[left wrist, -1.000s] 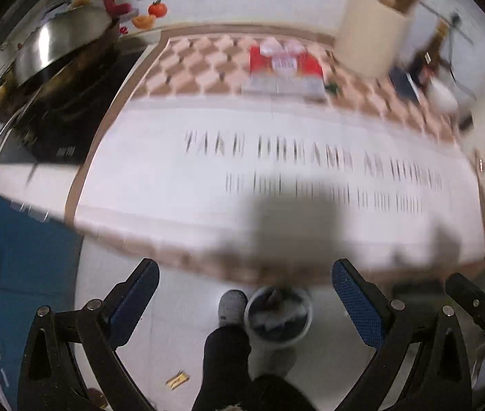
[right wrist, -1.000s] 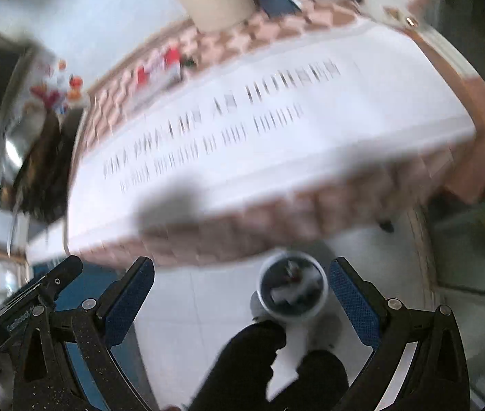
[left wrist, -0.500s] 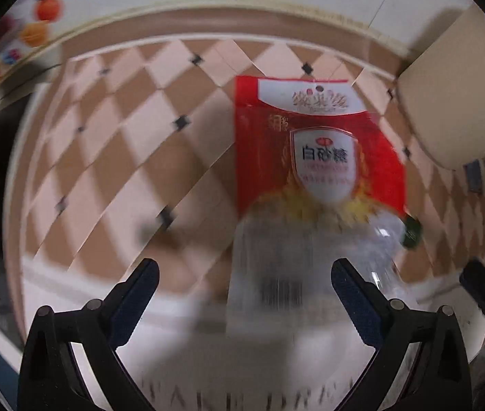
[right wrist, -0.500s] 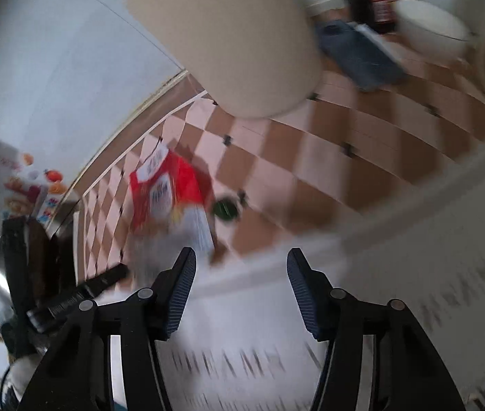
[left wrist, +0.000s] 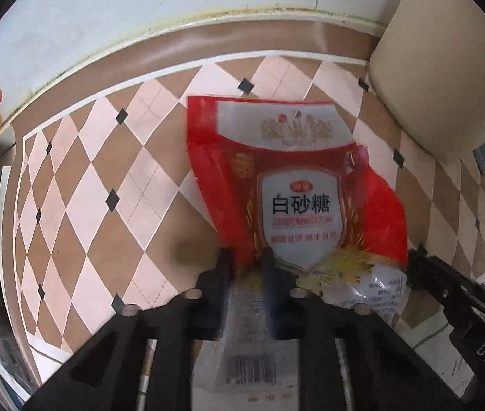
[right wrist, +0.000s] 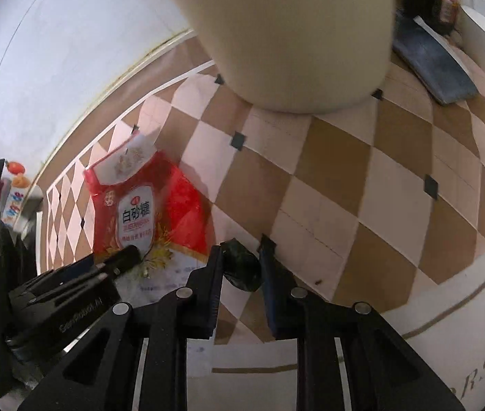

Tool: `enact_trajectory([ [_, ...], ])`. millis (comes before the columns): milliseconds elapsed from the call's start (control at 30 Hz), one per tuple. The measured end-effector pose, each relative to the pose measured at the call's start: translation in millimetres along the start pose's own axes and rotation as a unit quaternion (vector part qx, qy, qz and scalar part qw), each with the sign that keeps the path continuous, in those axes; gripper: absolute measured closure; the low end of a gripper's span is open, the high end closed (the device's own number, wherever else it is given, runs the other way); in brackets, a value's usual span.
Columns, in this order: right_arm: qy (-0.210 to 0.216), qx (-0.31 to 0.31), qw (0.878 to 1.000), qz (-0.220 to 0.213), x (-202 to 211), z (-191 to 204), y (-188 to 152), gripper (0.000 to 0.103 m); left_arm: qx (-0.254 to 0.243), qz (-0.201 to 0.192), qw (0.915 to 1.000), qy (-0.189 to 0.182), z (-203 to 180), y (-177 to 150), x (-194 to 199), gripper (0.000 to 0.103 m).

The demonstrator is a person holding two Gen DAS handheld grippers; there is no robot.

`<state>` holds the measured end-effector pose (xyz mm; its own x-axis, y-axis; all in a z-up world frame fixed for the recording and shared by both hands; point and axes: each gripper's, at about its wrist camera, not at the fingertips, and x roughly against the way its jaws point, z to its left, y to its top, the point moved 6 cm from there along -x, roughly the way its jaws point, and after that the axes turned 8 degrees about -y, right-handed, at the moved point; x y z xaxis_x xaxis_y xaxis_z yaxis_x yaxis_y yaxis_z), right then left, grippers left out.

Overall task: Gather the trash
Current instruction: 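Grasp the red-white sugar bag with the left gripper while the right grasps the green item, then carry the sugar bag and green item down over the bin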

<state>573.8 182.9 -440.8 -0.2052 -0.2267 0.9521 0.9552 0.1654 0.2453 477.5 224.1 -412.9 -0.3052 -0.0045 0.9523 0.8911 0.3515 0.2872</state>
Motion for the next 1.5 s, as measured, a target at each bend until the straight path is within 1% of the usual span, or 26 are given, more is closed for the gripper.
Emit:
enact_trajectory([
  [67, 0.003, -0.009, 1.000, 0.001, 2, -6, -1, 0.081, 0.012, -0.003, 0.9996, -0.024, 5, -2, 4, 0.097],
  [133, 0.003, -0.015, 1.000, -0.004, 8, -13, -2, 0.081, 0.023, -0.009, 0.9989, -0.038, 11, -1, 12, 0.097],
  [267, 0.012, -0.027, 0.999, -0.020, 29, -24, -2, 0.081, 0.024, -0.047, 0.9975, -0.047, 25, -8, 49, 0.098],
  [400, 0.019, -0.033, 0.998, -0.043, 53, -32, -4, 0.081, 0.019, -0.079, 0.9953, -0.052, 30, -27, 88, 0.098],
  [500, 0.025, -0.034, 0.997, -0.062, 75, -39, -11, 0.081, 0.012, -0.095, 0.9941, -0.052, 29, -43, 111, 0.098],
  [533, 0.027, -0.034, 0.997, -0.068, 84, -43, -17, 0.081, 0.009, -0.097, 0.9939, -0.050, 24, -47, 114, 0.098],
  [567, 0.031, -0.034, 0.996, -0.070, 92, -45, -23, 0.081, 0.009, -0.104, 0.9935, -0.047, 21, -60, 123, 0.098],
  [633, 0.038, -0.029, 0.996, -0.075, 110, -52, -42, 0.081, 0.007, -0.109, 0.9933, -0.038, 6, -75, 135, 0.098],
  [700, 0.044, -0.020, 0.996, -0.079, 126, -58, -63, 0.081, 0.011, -0.117, 0.9925, -0.031, -5, -103, 151, 0.098],
  [800, 0.046, -0.002, 0.995, -0.083, 148, -74, -99, 0.081, 0.025, -0.118, 0.9924, -0.025, -21, -142, 168, 0.097],
  [967, 0.057, 0.023, 0.996, -0.069, 179, -114, -175, 0.082, 0.052, -0.117, 0.9916, -0.018, -54, -227, 186, 0.097],
  [1000, 0.058, 0.030, 0.996, -0.066, 185, -123, -191, 0.082, 0.058, -0.114, 0.9916, -0.018, -62, -247, 187, 0.097],
  [1133, 0.062, 0.041, 0.996, -0.048, 203, -163, -252, 0.082, 0.069, -0.094, 0.9931, -0.016, -86, -309, 184, 0.097],
  [1167, 0.063, 0.041, 0.996, -0.043, 205, -171, -264, 0.082, 0.072, -0.083, 0.9938, -0.017, -91, -328, 180, 0.097],
  [1267, 0.061, 0.046, 0.997, -0.022, 205, -200, -305, 0.082, 0.079, -0.049, 0.9955, -0.018, -101, -368, 161, 0.097],
  [1367, 0.053, 0.046, 0.998, 0.008, 189, -227, -342, 0.082, 0.090, 0.001, 0.9958, -0.015, -102, -411, 123, 0.097],
  [1433, 0.044, 0.042, 0.997, 0.037, 167, -245, -372, 0.082, 0.104, 0.043, 0.9935, -0.021, -99, -438, 85, 0.097],
  [1467, 0.041, 0.037, 0.997, 0.050, 155, -253, -382, 0.082, 0.106, 0.056, 0.9926, -0.020, -98, -445, 71, 0.097],
  [1500, 0.038, 0.033, 0.997, 0.064, 142, -260, -393, 0.082, 0.107, 0.076, 0.9911, -0.018, -96, -455, 47, 0.097],
])
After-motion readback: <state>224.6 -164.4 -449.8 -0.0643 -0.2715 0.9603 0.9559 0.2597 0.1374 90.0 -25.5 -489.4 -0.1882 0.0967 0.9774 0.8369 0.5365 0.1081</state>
